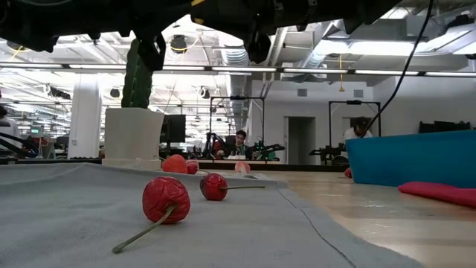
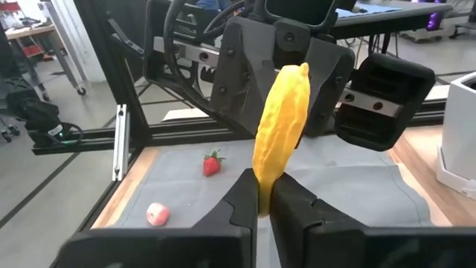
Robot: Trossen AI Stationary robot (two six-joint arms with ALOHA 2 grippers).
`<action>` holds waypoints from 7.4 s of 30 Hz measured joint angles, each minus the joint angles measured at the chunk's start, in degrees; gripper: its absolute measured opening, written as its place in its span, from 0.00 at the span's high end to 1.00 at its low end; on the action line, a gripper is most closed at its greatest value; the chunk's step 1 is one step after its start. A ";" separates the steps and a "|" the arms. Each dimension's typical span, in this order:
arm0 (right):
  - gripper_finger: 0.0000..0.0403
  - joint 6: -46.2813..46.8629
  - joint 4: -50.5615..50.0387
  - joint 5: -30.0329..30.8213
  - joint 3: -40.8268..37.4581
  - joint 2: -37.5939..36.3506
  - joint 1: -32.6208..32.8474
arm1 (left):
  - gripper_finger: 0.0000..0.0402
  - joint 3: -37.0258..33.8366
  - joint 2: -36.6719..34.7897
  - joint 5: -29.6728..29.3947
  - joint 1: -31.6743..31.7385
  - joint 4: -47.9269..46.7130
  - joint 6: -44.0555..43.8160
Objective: Pick and placing Produce into tupperware
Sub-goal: Put the yellow corn into the blue bin, then put the red cherry into the blue bin
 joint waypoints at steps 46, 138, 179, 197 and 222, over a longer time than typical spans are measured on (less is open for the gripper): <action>0.87 0.85 -41.81 11.21 -0.04 -27.94 -0.09 | 0.41 -0.09 -49.72 -16.30 -2.54 -64.67 0.47; 0.46 -5.35 -102.91 14.21 21.19 -2.44 -20.05 | 0.41 -0.09 -51.35 -23.33 -2.51 -73.31 2.81; 0.67 -19.54 -103.77 5.97 22.62 17.06 -22.68 | 0.41 -0.07 -50.21 -21.91 -2.67 -79.29 -0.34; 0.67 -19.10 -103.09 1.80 22.60 16.96 -24.88 | 0.41 -0.07 -50.21 -21.97 -2.67 -79.27 -0.78; 0.67 -18.54 -104.46 -0.16 23.21 21.14 -27.62 | 0.41 -0.07 -50.23 -21.87 -2.64 -80.17 -1.32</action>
